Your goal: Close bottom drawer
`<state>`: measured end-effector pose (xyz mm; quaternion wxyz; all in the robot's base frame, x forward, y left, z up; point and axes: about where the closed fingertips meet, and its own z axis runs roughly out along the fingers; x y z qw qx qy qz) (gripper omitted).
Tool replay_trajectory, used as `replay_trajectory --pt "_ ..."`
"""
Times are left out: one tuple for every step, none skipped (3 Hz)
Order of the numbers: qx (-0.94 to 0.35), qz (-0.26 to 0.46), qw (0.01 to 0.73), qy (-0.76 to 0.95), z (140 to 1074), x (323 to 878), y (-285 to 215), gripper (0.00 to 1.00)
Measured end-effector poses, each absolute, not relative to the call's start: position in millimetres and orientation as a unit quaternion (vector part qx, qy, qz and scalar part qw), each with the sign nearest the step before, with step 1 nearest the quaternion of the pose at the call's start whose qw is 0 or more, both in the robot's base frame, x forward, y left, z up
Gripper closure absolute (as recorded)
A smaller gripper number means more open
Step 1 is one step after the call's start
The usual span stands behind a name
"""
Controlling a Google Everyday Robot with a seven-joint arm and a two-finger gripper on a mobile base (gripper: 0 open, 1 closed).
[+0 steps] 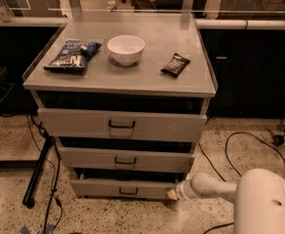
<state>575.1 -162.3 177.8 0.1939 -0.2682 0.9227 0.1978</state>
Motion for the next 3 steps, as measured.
replay_trajectory --pt "-0.254 0.181 0.207 0.927 170.6 594.2 -172.2 1.0" --pt "-0.239 0.159 0.223 0.932 166.4 607.4 -180.9 1.0" --pt "-0.21 0.131 0.254 0.935 172.5 616.1 -196.0 1.0"
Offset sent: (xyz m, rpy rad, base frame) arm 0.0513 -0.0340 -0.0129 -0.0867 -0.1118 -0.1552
